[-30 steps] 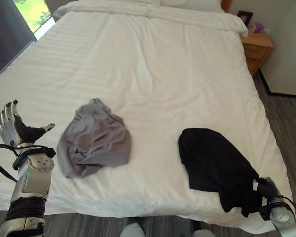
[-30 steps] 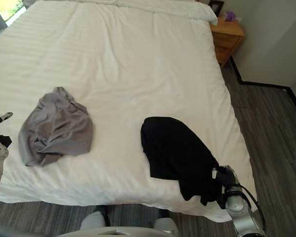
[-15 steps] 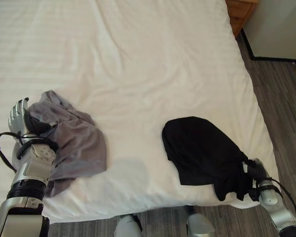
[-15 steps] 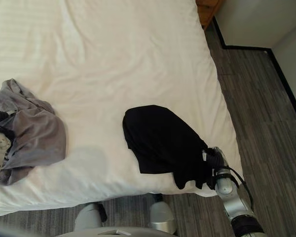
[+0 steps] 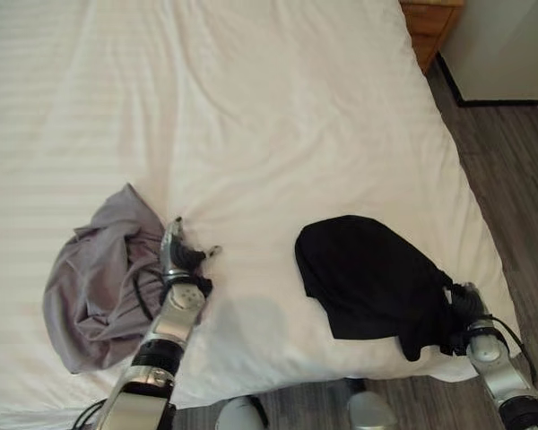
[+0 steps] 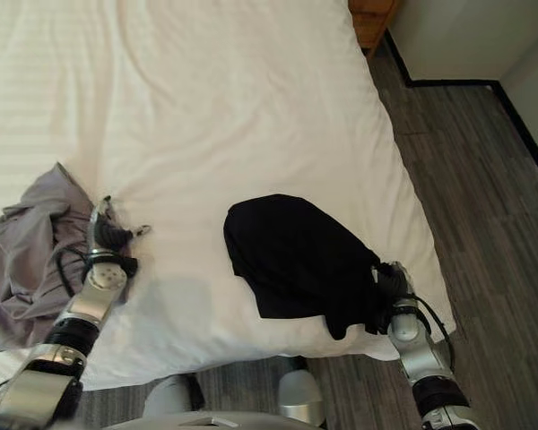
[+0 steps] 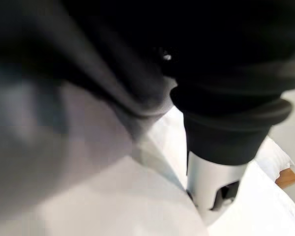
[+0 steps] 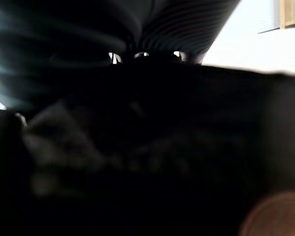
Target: Pick up bed clothes into laundry basket.
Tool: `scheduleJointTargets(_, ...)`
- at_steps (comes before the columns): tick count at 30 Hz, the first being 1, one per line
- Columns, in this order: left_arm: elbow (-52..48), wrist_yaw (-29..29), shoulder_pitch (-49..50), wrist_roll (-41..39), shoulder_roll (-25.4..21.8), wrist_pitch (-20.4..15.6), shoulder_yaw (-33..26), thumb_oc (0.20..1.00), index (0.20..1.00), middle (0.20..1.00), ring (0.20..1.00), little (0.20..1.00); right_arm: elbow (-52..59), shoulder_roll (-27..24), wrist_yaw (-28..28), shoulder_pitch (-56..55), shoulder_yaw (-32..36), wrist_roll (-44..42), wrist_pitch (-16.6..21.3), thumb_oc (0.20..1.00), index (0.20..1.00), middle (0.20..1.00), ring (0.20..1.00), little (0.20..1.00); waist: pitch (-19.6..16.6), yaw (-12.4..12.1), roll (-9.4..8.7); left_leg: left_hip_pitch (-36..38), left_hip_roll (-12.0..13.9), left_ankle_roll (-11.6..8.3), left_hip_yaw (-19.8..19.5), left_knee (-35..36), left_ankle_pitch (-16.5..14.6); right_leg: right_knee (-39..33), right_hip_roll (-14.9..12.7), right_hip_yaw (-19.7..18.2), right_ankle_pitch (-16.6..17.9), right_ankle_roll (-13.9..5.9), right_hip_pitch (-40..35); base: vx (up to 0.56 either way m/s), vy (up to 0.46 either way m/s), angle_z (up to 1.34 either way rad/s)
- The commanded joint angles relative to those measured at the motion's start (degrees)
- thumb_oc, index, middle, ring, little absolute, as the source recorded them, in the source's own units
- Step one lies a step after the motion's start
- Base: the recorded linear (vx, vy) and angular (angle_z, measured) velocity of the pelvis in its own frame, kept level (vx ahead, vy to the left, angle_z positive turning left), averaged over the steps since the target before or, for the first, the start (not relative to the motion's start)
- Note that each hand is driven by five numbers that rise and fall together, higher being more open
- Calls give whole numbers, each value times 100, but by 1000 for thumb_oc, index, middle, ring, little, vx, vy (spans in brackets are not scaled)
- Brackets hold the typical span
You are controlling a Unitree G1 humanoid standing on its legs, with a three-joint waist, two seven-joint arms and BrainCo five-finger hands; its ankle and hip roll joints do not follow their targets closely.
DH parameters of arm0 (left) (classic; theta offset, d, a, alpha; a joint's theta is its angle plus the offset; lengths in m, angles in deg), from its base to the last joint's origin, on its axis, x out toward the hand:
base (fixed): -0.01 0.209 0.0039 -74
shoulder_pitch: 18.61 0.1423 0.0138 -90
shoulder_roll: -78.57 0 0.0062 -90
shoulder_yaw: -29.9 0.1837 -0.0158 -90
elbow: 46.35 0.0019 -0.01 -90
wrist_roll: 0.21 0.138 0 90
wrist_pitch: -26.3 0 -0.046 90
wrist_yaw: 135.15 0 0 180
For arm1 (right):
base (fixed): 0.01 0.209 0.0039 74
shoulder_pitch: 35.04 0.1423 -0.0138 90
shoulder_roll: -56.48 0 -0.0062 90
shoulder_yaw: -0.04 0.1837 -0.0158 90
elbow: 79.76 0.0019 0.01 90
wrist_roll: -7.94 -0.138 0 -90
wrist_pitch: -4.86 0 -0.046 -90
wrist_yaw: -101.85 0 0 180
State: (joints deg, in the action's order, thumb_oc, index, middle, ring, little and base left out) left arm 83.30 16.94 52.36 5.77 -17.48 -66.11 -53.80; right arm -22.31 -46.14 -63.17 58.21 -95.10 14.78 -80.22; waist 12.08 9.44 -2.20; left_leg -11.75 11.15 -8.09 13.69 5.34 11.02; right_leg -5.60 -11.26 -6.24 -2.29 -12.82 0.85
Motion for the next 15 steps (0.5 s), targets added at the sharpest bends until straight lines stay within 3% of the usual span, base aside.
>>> scheduleJointTargets(1,553,581,1090,-45,240,325,175,1000,1000,1000,1000,1000,-467,187,-108,-355,-203,89,-368,200,200,200,200,200,144,-160,-131,157,75,-10,-30,-34,-578,60,-108,256,351,41,743,54,25,-6)
scheduleJointTargets(5,22,506,1473,126,-55,334,-84,1000,1000,1000,1000,1000,-518,184,-95,-475,-97,119,-339,200,200,200,200,200,95,-239,-74,272,47,-1,-44,-34,-616,60,-130,293,304,42,592,55,14,0)
scheduleJointTargets(9,-790,228,1729,785,-715,470,-680,1000,1000,1000,1000,1000,-506,226,-161,-663,34,156,-300,200,200,200,200,200,11,-368,8,416,-7,-3,-101,-34,-674,60,-181,399,244,31,375,56,8,5)
scheduleJointTargets(15,-574,-138,1446,2126,-1489,914,-773,1000,1000,1000,1000,1000,-408,219,-160,-765,-30,177,-164,200,200,200,200,200,-46,-394,21,529,-51,-12,-132,-34,-738,60,-250,493,219,-21,223,36,7,7)
